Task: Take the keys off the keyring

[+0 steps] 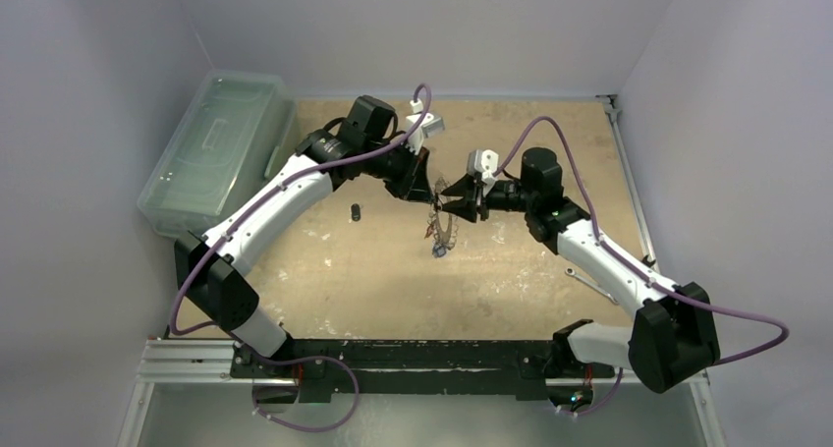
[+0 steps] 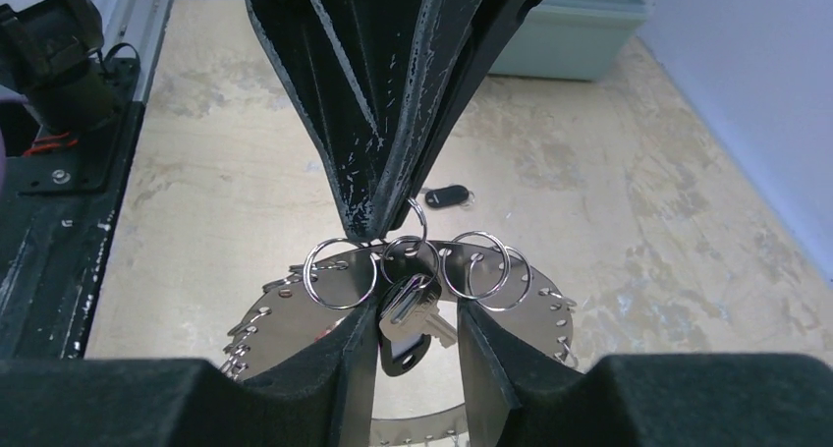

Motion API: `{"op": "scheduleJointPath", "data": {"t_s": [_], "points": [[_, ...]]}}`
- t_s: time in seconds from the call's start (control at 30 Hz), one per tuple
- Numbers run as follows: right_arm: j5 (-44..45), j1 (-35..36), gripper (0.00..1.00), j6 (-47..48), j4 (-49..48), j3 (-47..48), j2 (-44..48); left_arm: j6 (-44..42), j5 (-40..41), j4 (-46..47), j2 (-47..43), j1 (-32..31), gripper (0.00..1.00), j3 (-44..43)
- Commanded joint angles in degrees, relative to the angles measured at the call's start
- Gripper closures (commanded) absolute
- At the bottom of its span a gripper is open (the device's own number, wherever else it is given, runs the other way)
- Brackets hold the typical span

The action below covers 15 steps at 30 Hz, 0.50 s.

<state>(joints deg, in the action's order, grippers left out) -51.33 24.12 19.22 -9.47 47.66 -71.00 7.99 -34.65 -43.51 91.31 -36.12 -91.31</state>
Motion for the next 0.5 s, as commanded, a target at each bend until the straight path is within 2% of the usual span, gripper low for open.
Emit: {"op": "scheduleJointPath", "data": {"t_s": [0.0, 0.23, 0.3, 0.4, 0.47], "points": [[0.55, 0.38, 0.64, 3.53, -4.98, -1.2, 0.07, 3.0, -6.6, 4.44, -0.15, 0.55, 1.0, -0.19], [-1.21, 0.39, 0.66, 6.44, -5.73, -3.08, 0.16, 3.6, -9.89, 5.46, -0.34, 1.57, 1.0, 0.59], [-1.29, 0.35, 0.72, 5.87, -7.28, -3.43, 0.04, 3.69, -10.76, 5.66, -0.26, 1.49, 1.0, 0.87], [-0.71, 0.34, 0.89, 5.4, -8.14, -3.05, 0.15, 3.98, -10.84, 5.85, -0.5, 1.53, 1.0, 1.37], [-0.18, 0.42, 0.94, 5.33, -6.49, -1.94, 0.29, 3.96, -10.55, 5.87, -0.69, 1.79, 1.0, 1.86]]}}
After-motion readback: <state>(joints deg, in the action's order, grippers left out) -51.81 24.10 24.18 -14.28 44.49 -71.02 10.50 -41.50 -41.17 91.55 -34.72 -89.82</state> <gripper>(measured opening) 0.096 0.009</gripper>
